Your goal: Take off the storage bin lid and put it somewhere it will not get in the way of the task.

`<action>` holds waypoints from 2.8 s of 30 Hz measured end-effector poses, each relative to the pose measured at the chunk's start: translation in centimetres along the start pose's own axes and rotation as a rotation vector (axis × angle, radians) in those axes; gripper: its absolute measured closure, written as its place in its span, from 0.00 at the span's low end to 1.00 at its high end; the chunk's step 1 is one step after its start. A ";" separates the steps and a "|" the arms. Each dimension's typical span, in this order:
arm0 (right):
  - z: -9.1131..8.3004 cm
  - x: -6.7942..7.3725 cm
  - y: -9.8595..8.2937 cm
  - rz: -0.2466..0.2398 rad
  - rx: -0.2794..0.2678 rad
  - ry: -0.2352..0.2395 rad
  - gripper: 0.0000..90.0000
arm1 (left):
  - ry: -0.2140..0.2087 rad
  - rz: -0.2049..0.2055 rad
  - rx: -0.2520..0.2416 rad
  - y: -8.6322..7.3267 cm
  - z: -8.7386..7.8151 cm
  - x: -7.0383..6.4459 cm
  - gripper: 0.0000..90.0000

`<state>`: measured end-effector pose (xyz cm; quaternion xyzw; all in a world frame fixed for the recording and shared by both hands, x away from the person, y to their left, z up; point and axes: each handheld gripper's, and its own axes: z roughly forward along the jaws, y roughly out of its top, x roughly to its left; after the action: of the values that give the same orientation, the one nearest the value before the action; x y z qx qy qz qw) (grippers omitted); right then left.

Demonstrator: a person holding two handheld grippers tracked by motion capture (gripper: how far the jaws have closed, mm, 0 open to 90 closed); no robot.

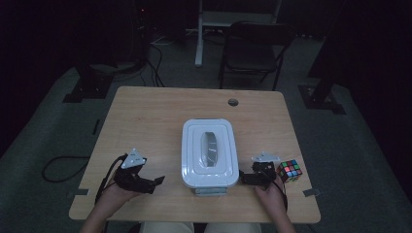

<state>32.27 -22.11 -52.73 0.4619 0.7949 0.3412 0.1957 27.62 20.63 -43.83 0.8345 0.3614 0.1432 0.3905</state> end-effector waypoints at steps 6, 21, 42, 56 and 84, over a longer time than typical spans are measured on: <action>0.0 0.0 0.0 0.000 0.000 0.000 0.14 | -0.028 0.045 -0.011 2.0 0.1 -0.9 0.06; 0.0 0.0 0.0 0.000 0.000 0.000 0.14 | -0.120 0.102 -0.065 5.7 0.1 -2.4 0.06; 0.0 0.0 0.0 0.000 0.000 0.000 0.14 | -0.209 0.144 -0.055 8.7 3.4 -5.0 0.06; 0.0 0.0 0.0 0.000 0.001 0.000 0.14 | -0.257 0.184 -0.036 10.9 6.1 -6.4 0.06; 0.0 0.0 0.0 0.000 0.000 0.001 0.14 | -0.275 0.248 0.019 13.1 8.9 -7.6 0.27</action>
<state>32.26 -22.11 -52.72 0.4618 0.7951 0.3411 0.1954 33.43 4.60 -39.43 0.8880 0.2004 0.0714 0.4077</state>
